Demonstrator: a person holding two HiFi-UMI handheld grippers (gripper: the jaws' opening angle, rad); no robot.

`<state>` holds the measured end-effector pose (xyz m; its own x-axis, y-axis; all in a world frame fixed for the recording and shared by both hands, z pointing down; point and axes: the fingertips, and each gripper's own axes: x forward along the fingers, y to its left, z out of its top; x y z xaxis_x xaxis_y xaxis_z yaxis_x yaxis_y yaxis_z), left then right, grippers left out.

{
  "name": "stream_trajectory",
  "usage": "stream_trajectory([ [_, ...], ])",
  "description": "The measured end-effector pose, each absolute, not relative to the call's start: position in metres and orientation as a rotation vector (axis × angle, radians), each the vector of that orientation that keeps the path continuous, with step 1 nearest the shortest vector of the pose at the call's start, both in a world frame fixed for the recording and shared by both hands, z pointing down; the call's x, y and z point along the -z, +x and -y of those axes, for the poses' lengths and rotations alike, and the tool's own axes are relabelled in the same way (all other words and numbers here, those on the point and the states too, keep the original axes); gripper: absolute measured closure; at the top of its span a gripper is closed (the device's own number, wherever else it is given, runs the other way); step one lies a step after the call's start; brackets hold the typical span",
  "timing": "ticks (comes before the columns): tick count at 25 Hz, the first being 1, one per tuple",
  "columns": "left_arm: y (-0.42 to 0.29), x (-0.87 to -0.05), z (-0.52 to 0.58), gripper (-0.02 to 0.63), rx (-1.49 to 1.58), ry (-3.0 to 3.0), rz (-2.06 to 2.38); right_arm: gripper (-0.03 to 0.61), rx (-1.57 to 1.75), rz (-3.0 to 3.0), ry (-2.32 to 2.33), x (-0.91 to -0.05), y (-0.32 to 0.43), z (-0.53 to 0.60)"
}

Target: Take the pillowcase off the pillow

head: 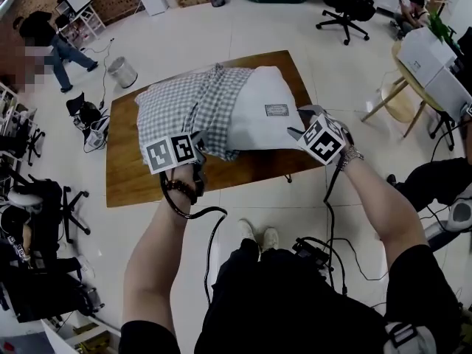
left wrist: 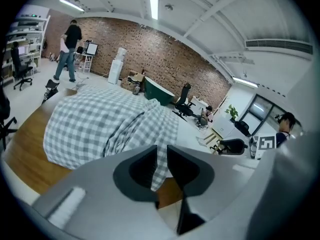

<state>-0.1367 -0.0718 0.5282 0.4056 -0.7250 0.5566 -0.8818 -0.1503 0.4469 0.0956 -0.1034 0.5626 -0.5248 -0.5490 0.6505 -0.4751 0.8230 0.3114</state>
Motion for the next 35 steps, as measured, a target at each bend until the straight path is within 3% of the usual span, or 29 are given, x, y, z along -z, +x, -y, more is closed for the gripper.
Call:
stream_trajectory([
  [11,-0.107,-0.451,0.095,0.529,-0.464,2.166,1.299,0.341,0.188,2.245,0.73,-0.517,0.086,0.123],
  [18,-0.106,-0.416,0.153,0.465,-0.619,2.233,1.223,0.339,0.123,2.29,0.731,-0.49,0.063,0.173],
  [28,-0.083,-0.428,0.271,0.352,-0.819,2.252,1.025,0.339,0.039,2.274,0.645,-0.499,0.057,0.275],
  [35,-0.096,-0.465,0.354,0.316,-1.038,2.199,0.808,0.339,-0.056,2.241,0.444,-0.521,0.03,0.343],
])
